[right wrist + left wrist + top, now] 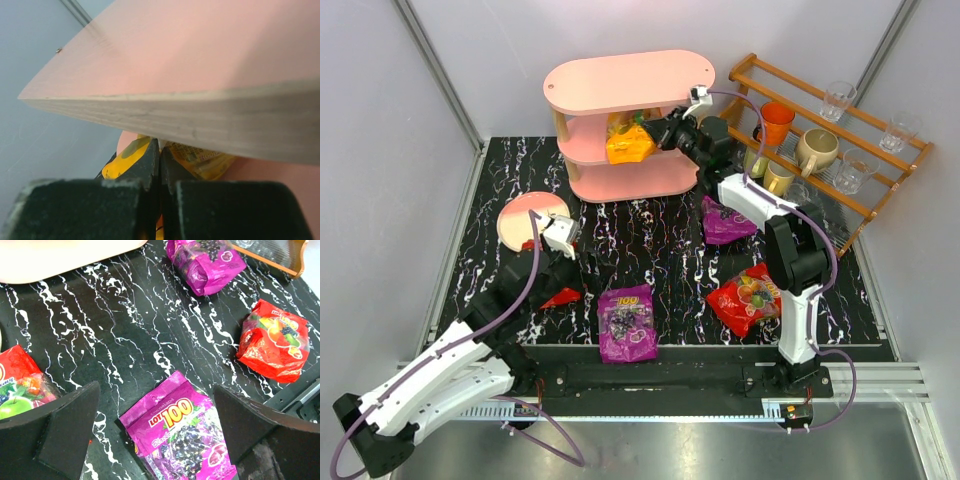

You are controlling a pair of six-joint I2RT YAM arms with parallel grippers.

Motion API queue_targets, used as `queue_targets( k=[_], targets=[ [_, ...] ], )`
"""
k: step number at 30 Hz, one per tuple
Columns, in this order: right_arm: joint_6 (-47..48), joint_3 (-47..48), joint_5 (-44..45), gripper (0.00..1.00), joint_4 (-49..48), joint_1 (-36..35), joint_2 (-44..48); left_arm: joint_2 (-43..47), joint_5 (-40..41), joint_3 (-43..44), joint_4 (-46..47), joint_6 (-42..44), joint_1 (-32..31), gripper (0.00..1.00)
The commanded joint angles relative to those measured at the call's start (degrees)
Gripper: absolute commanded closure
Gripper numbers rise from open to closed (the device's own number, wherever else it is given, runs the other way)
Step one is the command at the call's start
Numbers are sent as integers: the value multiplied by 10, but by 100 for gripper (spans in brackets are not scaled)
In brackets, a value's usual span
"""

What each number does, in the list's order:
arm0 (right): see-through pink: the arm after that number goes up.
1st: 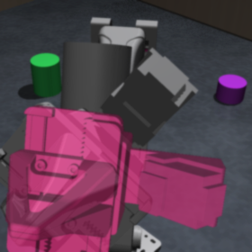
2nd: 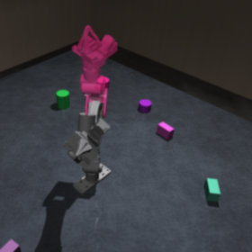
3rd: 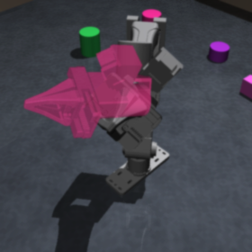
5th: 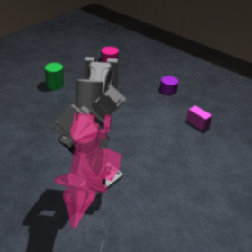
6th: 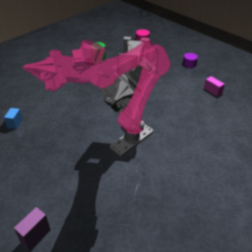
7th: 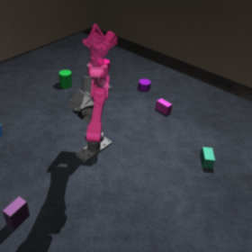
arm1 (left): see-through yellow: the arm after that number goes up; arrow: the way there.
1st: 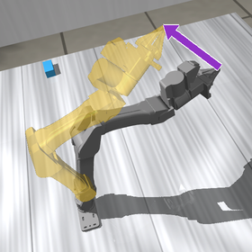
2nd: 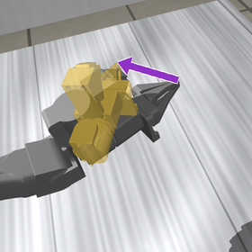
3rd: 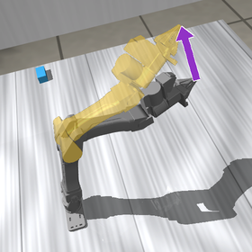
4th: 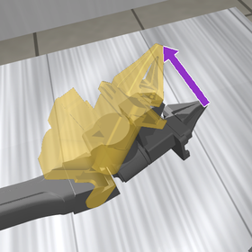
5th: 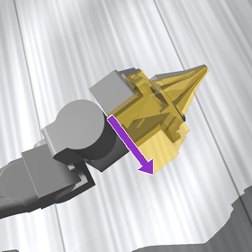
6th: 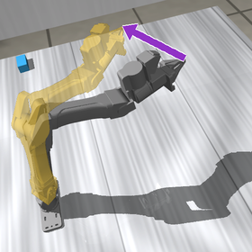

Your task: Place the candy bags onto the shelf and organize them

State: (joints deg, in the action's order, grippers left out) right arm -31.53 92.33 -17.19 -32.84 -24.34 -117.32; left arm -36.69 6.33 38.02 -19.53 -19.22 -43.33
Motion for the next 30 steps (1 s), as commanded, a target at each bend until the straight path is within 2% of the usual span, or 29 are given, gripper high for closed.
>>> queue_targets(
  k=[1, 6, 13, 21, 30],
  targets=[
    [15, 37, -11, 100, -85, 3, -13, -8, 2, -9, 38, 18, 8, 1],
    [10, 50, -44, 100, -103, 17, -45, -31, -38, -1, 42, 31, 13, 1],
    [6, 63, -45, 100, -101, 30, -67, -26, -33, -5, 46, 37, 23, 1],
    [10, 10, -38, 100, -120, 45, -37, -12, -36, -8, 38, 28, 26, 1],
    [-16, -11, -85, 100, -144, 88, -34, -18, -40, 1, 32, 30, 26, 1]
  ],
)
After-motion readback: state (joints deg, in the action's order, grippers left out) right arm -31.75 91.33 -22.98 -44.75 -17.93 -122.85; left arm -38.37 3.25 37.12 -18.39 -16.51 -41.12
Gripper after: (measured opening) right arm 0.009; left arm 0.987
